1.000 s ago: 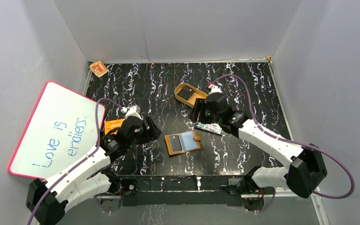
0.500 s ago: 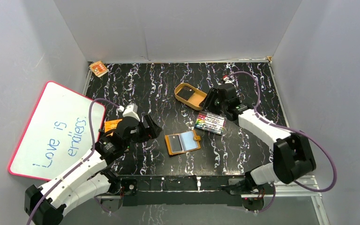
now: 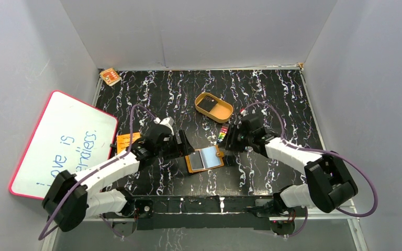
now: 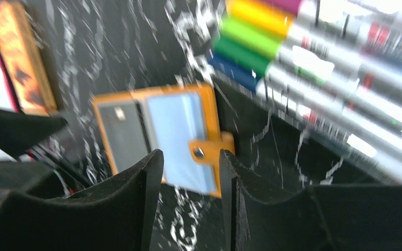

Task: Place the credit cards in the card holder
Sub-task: Adjust the card holder at the center of the board.

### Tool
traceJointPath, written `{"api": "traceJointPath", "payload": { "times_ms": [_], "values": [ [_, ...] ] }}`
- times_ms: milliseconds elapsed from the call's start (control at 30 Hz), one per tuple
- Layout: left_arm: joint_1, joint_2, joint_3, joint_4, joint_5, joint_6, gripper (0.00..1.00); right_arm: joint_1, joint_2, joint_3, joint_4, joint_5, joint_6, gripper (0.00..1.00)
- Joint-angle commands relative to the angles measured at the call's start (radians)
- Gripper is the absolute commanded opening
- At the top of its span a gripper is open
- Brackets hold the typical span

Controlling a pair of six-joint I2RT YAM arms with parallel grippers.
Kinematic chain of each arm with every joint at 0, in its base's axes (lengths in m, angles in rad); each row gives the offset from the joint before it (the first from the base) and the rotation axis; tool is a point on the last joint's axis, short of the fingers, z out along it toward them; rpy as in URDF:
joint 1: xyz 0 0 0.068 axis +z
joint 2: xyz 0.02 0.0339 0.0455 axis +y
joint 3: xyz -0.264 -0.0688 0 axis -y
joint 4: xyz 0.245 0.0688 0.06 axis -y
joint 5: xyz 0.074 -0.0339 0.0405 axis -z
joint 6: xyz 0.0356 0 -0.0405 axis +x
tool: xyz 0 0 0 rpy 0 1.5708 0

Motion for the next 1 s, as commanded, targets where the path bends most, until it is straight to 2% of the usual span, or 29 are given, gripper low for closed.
{"api": "traceJointPath", "payload": {
  "times_ms": [0,267,667,833,967],
  "values": [
    [-0.001,0.048,0.025,0.063,0.036,-0.013,0.79,0.082,-0.058,-0.071,-0.006,-0.001,0.033,0.51],
    [-0.001,-0.035,-0.047,0.027,-0.009,-0.050,0.79,0.143,-0.030,-0.159,0.085,-0.014,0.137,0.51],
    [-0.001,-0.081,-0.076,0.004,-0.014,-0.063,0.79,0.286,-0.016,-0.164,0.078,0.057,0.222,0.51],
    [-0.001,-0.116,-0.059,-0.052,-0.057,-0.046,0.79,0.264,-0.138,-0.043,-0.101,0.201,0.131,0.58],
    [-0.001,-0.170,-0.047,-0.112,-0.121,-0.033,0.79,0.121,-0.117,0.119,-0.127,0.205,0.045,0.63]
  ]
}}
